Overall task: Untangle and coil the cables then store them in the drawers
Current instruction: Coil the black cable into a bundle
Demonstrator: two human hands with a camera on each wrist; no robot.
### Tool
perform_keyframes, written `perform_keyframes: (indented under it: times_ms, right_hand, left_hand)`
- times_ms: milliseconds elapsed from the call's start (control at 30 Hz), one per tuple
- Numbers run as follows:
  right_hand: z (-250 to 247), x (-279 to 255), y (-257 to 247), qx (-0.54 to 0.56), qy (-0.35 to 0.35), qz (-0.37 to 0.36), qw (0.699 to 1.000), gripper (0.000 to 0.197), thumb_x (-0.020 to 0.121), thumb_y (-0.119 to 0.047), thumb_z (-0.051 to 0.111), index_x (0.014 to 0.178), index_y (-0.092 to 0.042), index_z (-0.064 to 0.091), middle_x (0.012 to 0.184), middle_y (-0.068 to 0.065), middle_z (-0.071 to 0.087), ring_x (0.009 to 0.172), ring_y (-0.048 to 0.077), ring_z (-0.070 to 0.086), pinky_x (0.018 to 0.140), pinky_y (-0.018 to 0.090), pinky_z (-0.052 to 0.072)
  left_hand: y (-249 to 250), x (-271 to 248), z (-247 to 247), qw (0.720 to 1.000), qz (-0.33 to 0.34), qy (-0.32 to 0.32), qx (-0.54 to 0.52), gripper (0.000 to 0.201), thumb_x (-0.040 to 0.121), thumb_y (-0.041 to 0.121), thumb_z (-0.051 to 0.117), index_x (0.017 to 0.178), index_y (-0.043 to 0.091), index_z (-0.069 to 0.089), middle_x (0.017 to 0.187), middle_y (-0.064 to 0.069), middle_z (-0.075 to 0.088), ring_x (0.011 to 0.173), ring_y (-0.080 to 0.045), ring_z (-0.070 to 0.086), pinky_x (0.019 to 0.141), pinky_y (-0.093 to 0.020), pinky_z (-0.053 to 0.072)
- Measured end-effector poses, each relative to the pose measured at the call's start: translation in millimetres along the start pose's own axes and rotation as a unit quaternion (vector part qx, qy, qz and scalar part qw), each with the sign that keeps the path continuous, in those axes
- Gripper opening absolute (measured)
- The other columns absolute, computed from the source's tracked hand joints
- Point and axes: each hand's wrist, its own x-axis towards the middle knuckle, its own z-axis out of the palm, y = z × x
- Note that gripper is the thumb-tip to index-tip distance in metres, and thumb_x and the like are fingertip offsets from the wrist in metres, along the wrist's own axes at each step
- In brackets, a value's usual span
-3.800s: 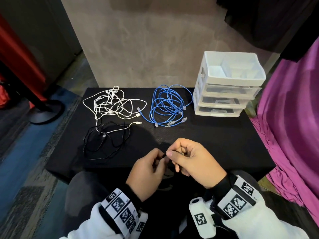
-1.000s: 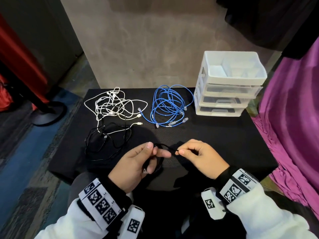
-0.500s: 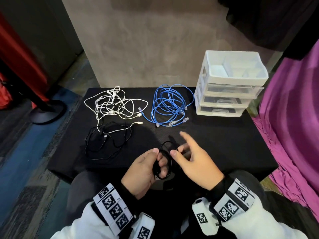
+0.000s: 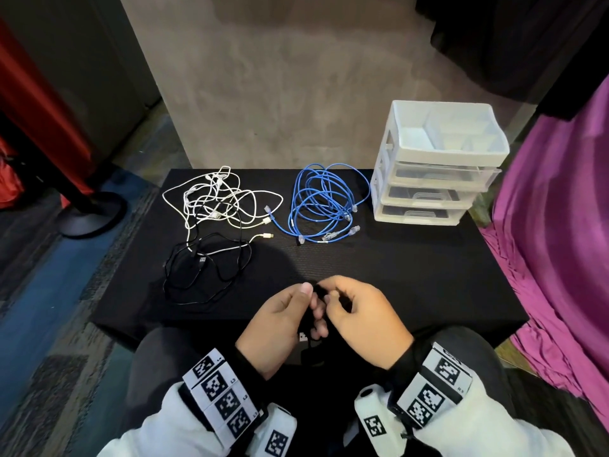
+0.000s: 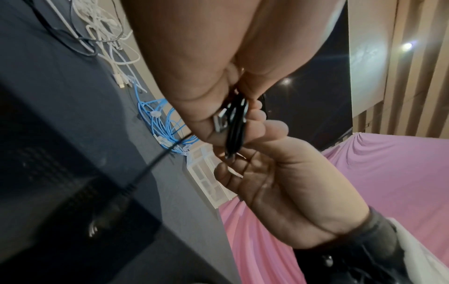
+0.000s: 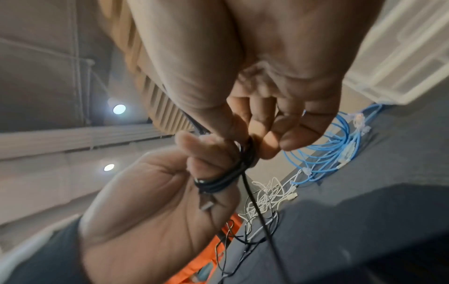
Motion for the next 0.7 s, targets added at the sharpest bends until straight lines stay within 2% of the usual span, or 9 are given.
perform_keyframes:
  times_ms: [67, 133, 233, 333, 400, 467, 533, 600, 700]
  right_hand:
    - [4, 0, -1, 0.042, 0.025, 0.011, 0.999, 0.022, 0.096, -0.009, 0.054, 0.098, -0.028, 0.067, 0.082, -0.005, 0.072, 0.080, 0.016, 0.069, 0.086, 0.042, 0.055]
    - [7, 0, -3, 0.084, 0.052, 0.028, 0.995, 0.022, 0.095, -0.007, 0.055, 0.098, -0.026, 0.064, 0.083, 0.000, 0.072, 0.078, 0.023, 0.068, 0.084, 0.046, 0.056]
    - [8, 3, -6, 0.103, 0.060, 0.034, 0.992, 0.025, 0.091, 0.000, 0.056, 0.095, -0.024, 0.063, 0.080, 0.003, 0.068, 0.075, 0.028, 0.064, 0.079, 0.041, 0.056]
    - [8, 4, -11, 0.114, 0.064, 0.026, 0.991, 0.025, 0.086, 0.004, 0.058, 0.092, -0.021, 0.058, 0.070, -0.002, 0.053, 0.064, 0.021, 0.055, 0.070, 0.036, 0.052]
    - [9, 3, -10, 0.124, 0.074, 0.038, 0.989, 0.022, 0.086, 0.006, 0.058, 0.091, -0.015, 0.055, 0.070, -0.006, 0.047, 0.065, 0.014, 0.046, 0.065, 0.030, 0.046]
    - [12, 3, -9, 0.169, 0.079, 0.064, 0.980, 0.019, 0.086, 0.007, 0.058, 0.094, -0.010, 0.054, 0.072, 0.003, 0.050, 0.064, 0.016, 0.046, 0.064, 0.029, 0.043]
    - [15, 3, -9, 0.270, 0.069, 0.090, 0.956, 0.023, 0.083, 0.002, 0.057, 0.102, -0.010, 0.051, 0.074, 0.013, 0.052, 0.064, 0.023, 0.049, 0.067, 0.039, 0.044]
    - [14, 3, -9, 0.378, 0.046, 0.112, 0.918, 0.037, 0.080, 0.000, 0.057, 0.115, -0.011, 0.050, 0.076, 0.015, 0.055, 0.064, 0.026, 0.054, 0.071, 0.043, 0.046]
    - [8, 1, -11, 0.477, -0.009, 0.115, 0.872, 0.049, 0.083, 0.011, 0.053, 0.130, -0.004, 0.049, 0.080, 0.015, 0.062, 0.066, 0.024, 0.059, 0.069, 0.035, 0.053]
  left_hand:
    - [-1, 0, 2, 0.998, 0.024, 0.025, 0.043, 0.036, 0.109, 0.022, 0.040, 0.083, 0.002, 0.055, 0.072, -0.007, 0.058, 0.061, -0.016, 0.059, 0.060, -0.026, 0.049]
    - [-1, 2, 6, 0.996, 0.041, 0.050, 0.062, 0.035, 0.109, 0.021, 0.042, 0.083, 0.003, 0.056, 0.070, -0.005, 0.060, 0.061, -0.017, 0.061, 0.060, -0.026, 0.051]
    - [-1, 5, 11, 0.993, 0.049, 0.081, 0.068, 0.036, 0.108, 0.021, 0.043, 0.080, 0.003, 0.055, 0.066, -0.005, 0.058, 0.059, -0.017, 0.062, 0.059, -0.025, 0.051]
    - [-4, 8, 12, 0.986, 0.071, 0.117, 0.096, 0.037, 0.107, 0.023, 0.048, 0.076, 0.005, 0.059, 0.063, -0.003, 0.060, 0.058, -0.012, 0.060, 0.058, -0.024, 0.051]
    - [-6, 9, 12, 0.985, 0.067, 0.130, 0.096, 0.034, 0.105, 0.026, 0.053, 0.078, 0.012, 0.068, 0.069, -0.005, 0.068, 0.062, -0.012, 0.063, 0.060, -0.026, 0.054]
    - [-6, 11, 12, 0.987, 0.055, 0.129, 0.082, 0.029, 0.104, 0.025, 0.055, 0.084, 0.014, 0.073, 0.076, -0.006, 0.073, 0.062, -0.015, 0.064, 0.059, -0.027, 0.056]
    - [-6, 14, 12, 0.987, 0.048, 0.127, 0.080, 0.029, 0.104, 0.025, 0.055, 0.086, 0.011, 0.072, 0.069, -0.007, 0.070, 0.058, -0.015, 0.062, 0.056, -0.023, 0.052]
    - [-6, 15, 11, 0.987, 0.037, 0.133, 0.077, 0.031, 0.105, 0.026, 0.054, 0.085, 0.007, 0.069, 0.064, -0.005, 0.067, 0.055, -0.013, 0.061, 0.052, -0.020, 0.049]
    - [-7, 16, 12, 0.988, 0.039, 0.128, 0.076, 0.036, 0.105, 0.025, 0.052, 0.080, 0.002, 0.065, 0.063, -0.003, 0.064, 0.052, -0.012, 0.057, 0.051, -0.018, 0.047]
